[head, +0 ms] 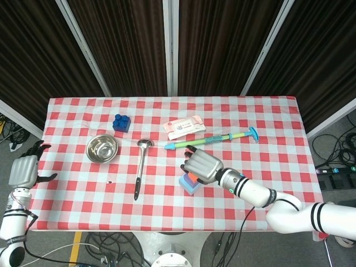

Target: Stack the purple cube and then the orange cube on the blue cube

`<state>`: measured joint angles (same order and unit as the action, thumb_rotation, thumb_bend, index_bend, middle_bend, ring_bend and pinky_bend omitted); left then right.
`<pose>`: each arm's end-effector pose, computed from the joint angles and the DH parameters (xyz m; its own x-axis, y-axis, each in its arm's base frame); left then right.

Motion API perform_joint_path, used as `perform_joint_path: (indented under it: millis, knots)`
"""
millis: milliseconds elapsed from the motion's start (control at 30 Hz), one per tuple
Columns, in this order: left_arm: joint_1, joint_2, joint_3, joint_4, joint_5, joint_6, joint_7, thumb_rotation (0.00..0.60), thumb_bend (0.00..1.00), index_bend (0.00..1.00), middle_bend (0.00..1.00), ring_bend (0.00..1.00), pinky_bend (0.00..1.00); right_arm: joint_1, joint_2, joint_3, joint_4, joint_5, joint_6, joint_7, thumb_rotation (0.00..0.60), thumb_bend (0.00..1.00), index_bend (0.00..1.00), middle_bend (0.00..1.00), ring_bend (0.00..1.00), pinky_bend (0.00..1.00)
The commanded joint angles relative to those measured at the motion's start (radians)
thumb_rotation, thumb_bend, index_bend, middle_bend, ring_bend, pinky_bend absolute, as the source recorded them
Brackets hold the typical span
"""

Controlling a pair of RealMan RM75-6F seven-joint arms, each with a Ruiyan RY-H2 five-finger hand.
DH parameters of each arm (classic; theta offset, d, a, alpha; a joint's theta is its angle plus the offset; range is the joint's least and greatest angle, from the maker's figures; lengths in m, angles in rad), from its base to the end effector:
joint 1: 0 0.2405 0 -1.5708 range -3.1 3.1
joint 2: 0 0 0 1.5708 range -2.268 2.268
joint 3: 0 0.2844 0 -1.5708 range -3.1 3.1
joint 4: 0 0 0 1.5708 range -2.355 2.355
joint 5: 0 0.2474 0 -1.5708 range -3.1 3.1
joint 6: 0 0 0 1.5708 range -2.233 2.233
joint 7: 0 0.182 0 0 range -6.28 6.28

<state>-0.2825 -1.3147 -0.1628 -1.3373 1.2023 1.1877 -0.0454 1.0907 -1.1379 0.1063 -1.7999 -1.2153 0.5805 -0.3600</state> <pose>-0.3945 0.3257 0.0912 0.3274 0.0871 0.9409 0.9302 0.1452 -0.3371 -0.0501 -0.3888 -0.0134 0.7981 -0.1930 0.5708 -0.4666 -0.7973 0.3829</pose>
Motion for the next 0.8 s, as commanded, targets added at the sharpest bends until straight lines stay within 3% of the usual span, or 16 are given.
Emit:
perform_joint_path:
  millis: [33,800]
  knots:
    - [0.000,0.000,0.000,0.000,0.000,-0.001,-0.001,0.600,0.05,0.28,0.20,0.22,0.31,0.003,0.002,-0.001,0.001,0.001,-0.001,0.001,0.600,0.22,0.43,0.46,0.20,0.09]
    - [0.001,0.001,-0.001,0.000,0.002,-0.002,-0.007,0.600,0.05,0.28,0.20,0.22,0.31,0.020,0.006,-0.016,-0.004,0.012,0.005,0.004,0.600,0.22,0.43,0.46,0.20,0.09]
